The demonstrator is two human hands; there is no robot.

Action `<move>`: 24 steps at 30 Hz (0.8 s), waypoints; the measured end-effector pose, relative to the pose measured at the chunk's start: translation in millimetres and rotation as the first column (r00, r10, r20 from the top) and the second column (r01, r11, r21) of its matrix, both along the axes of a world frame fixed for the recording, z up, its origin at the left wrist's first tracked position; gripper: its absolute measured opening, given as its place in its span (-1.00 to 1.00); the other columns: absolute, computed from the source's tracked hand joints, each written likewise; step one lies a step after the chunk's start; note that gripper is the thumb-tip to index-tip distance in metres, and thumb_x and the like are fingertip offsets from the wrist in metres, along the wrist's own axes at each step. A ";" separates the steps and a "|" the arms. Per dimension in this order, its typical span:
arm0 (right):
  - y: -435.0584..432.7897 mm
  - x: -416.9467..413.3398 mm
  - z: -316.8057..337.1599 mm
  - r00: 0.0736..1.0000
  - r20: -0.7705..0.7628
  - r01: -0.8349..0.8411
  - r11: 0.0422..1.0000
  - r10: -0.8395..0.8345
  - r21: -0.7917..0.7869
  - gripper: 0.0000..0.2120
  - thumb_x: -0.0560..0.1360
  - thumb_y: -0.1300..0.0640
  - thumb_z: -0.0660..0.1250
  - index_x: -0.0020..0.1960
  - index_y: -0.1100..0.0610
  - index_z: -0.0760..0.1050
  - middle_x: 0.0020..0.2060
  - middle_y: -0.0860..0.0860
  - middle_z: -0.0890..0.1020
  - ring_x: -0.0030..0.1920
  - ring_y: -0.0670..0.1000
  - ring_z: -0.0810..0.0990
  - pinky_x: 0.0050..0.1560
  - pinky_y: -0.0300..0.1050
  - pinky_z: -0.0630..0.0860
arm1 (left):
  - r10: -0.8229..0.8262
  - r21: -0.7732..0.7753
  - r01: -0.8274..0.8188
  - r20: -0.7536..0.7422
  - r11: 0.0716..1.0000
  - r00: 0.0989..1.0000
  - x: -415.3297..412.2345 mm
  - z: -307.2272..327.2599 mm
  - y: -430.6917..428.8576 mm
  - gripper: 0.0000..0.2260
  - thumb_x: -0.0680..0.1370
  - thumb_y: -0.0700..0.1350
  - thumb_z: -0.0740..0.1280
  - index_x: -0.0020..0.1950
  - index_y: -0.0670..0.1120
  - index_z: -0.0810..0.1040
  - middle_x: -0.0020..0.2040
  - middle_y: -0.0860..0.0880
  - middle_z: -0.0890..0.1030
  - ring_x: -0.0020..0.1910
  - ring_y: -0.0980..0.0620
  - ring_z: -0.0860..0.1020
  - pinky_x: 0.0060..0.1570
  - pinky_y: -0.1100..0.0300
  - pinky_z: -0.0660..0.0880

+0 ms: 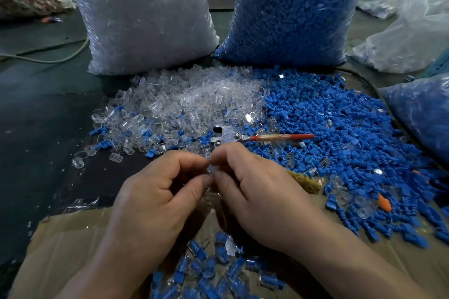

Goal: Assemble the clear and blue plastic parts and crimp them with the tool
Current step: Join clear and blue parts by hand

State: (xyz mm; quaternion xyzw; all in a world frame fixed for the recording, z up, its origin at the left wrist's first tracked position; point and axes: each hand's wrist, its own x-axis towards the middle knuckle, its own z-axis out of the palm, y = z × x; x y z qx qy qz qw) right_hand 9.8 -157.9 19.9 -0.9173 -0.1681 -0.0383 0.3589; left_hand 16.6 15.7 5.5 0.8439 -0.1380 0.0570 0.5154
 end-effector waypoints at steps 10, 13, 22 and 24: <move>-29.0 7.5 11.6 0.905 0.195 0.425 0.837 -0.378 -0.346 -0.62 0.50 -0.21 0.10 0.25 -0.10 0.35 -0.04 -0.17 0.44 -0.02 -0.10 0.40 -0.02 -0.14 0.40 | 0.138 0.007 -0.138 -0.105 0.990 0.985 0.2 -4.7 4.7 -0.88 0.38 0.05 0.42 -0.10 0.21 0.60 -0.26 0.18 0.66 -0.32 0.19 0.62 -0.55 0.35 0.50; -55.5 19.9 13.1 0.829 0.111 0.498 0.632 -0.549 -0.594 -0.46 0.50 -0.37 0.07 0.34 -0.07 0.29 0.15 0.01 0.46 0.13 0.10 0.40 0.06 0.05 0.41 | 0.156 -0.016 -0.159 -0.123 0.987 0.980 0.8 -7.9 5.9 -0.85 0.40 0.05 0.44 -0.05 0.23 0.61 -0.25 0.14 0.66 -0.35 0.13 0.61 -0.44 0.22 0.57; -60.9 23.6 5.4 0.894 0.068 0.412 0.755 -0.443 -0.510 -0.76 0.58 -0.14 0.20 0.21 -0.11 0.41 0.01 -0.09 0.45 -0.12 0.02 0.47 -0.28 -0.08 0.32 | 0.086 0.021 -0.084 -0.135 0.996 0.987 -1.2 -7.8 4.3 -0.73 0.47 -0.04 0.46 0.01 0.35 0.58 -0.17 0.22 0.66 -0.26 0.22 0.61 -0.35 0.38 0.54; -62.5 21.1 5.6 0.907 0.080 0.400 0.786 -0.413 -0.472 -0.75 0.56 -0.03 0.27 0.24 -0.09 0.41 0.04 -0.10 0.45 -0.10 0.01 0.47 -0.21 -0.07 0.37 | 0.081 0.036 -0.076 -0.134 0.996 0.988 -2.1 -6.6 3.6 -0.70 0.48 -0.06 0.47 0.00 0.37 0.57 -0.16 0.26 0.66 -0.24 0.25 0.62 -0.34 0.45 0.51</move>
